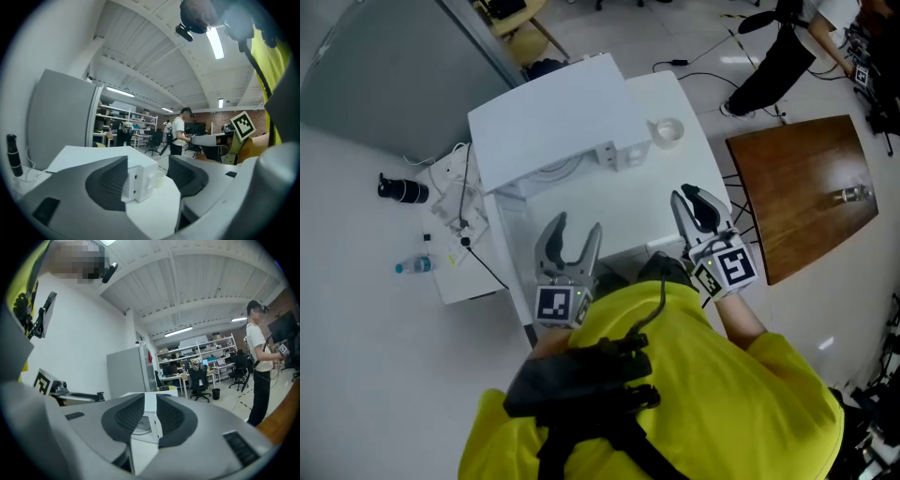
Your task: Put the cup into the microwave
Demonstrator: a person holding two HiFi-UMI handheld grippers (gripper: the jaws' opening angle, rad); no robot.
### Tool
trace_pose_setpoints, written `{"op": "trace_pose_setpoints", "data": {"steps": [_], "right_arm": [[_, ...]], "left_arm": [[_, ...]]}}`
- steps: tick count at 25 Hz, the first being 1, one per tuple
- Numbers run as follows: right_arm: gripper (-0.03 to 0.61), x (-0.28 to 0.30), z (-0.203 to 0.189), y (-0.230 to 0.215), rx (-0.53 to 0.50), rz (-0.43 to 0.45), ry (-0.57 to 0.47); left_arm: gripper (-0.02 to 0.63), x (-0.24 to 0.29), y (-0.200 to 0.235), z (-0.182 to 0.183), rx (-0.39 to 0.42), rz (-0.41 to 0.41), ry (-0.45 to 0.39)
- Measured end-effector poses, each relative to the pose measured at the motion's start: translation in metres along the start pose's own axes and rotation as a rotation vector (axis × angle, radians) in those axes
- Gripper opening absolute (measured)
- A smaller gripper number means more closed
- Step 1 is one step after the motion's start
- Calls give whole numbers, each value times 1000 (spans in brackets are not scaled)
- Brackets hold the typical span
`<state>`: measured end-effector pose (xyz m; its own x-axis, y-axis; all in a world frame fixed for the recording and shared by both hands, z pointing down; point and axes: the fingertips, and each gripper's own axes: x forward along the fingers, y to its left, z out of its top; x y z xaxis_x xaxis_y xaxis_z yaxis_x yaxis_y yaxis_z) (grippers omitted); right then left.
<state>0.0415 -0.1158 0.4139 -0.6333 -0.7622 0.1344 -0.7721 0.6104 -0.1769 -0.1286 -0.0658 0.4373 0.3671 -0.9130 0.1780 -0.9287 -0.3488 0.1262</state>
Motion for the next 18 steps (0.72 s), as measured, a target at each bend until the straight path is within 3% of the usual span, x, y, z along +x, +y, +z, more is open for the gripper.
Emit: {"op": "trace_pose_setpoints", "data": {"steps": [5, 8, 12, 16, 18], "right_arm": [[83, -8, -19, -18, 77, -9, 11], [83, -19, -33, -49, 108, -22, 39], [83, -45, -52, -118, 136, -99, 62], [83, -71, -79, -186, 149, -203, 109], [83, -84, -85, -213, 141, -244, 113]], "left_arm": [[526, 62, -40, -32, -27, -111, 68], [525, 117, -74, -59, -3, -187, 98], [522, 210, -113, -114, -80, -226, 124], [522, 306, -116, -190, -122, -106, 184], [487, 350, -107, -222, -108, -24, 203]]}}
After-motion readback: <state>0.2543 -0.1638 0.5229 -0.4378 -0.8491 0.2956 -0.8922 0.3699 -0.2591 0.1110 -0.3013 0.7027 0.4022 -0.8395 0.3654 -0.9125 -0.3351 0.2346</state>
